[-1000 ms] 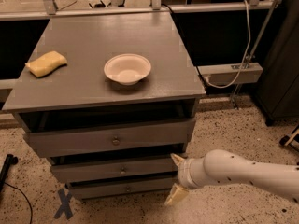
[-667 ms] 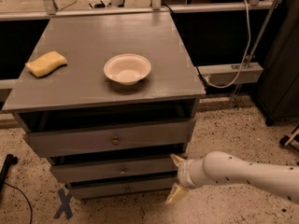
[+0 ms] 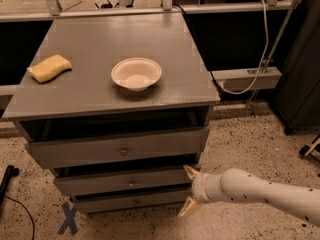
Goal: Open middle drawer
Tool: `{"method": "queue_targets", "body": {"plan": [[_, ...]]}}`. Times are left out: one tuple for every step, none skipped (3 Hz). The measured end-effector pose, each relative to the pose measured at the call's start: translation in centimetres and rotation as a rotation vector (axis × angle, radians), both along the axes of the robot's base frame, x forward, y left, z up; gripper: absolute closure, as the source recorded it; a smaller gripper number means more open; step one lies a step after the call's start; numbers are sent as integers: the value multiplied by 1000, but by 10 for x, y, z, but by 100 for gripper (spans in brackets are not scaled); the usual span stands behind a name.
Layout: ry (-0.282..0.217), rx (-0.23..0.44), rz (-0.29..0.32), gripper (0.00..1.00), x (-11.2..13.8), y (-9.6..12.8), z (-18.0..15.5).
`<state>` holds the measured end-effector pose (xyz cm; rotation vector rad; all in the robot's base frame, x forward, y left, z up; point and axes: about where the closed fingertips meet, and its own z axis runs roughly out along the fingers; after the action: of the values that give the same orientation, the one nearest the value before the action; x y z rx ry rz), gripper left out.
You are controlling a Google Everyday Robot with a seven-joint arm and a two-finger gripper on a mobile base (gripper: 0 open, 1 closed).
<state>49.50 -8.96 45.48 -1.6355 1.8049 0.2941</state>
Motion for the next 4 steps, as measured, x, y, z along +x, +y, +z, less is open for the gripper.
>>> {"method": "queue_targets", "body": {"plan": [[-26,13,17,0,7,6,-4],[-45,8,38,0,14,14,-6],[-51,5,63,0,23,26,-11],[-44,5,96,0,31,41,-18]]}}
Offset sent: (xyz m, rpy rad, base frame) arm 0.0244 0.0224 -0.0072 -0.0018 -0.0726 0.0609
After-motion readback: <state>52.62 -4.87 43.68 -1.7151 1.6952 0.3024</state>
